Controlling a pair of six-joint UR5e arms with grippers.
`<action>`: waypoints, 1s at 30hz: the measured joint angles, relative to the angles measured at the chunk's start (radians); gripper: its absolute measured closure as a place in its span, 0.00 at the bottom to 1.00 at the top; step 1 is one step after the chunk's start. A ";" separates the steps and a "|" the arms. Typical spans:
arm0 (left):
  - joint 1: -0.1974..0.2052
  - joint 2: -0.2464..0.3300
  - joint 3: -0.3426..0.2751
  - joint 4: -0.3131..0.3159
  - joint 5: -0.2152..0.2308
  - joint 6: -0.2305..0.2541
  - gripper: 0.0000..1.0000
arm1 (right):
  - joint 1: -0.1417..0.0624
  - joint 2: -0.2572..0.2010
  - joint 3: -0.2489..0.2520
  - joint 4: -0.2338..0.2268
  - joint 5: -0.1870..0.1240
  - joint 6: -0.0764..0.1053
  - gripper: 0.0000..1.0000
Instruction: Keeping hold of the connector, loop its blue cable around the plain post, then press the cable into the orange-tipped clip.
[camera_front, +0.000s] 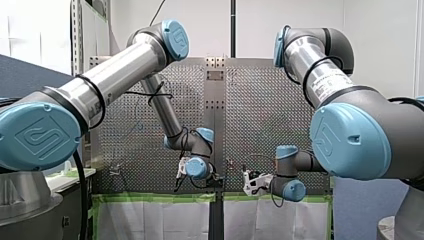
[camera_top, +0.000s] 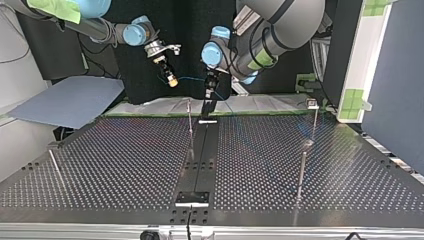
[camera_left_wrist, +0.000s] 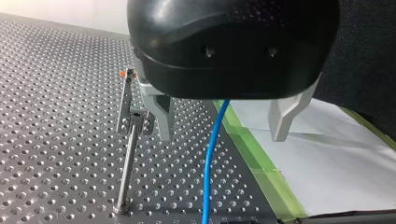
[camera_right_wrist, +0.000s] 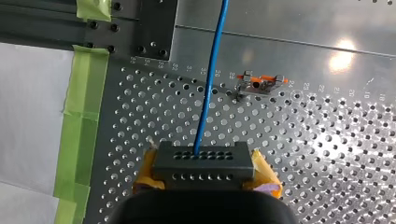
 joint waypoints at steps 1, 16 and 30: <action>0.001 0.000 0.000 -0.005 -0.003 0.001 0.00 | 0.000 0.000 0.000 0.000 0.000 0.000 1.00; -0.003 0.119 0.024 -0.141 -0.135 -0.073 0.00 | 0.000 0.000 0.000 0.002 0.007 -0.008 1.00; -0.049 0.189 0.006 -0.283 -0.276 -0.020 0.00 | -0.001 0.001 0.000 0.001 0.027 -0.012 1.00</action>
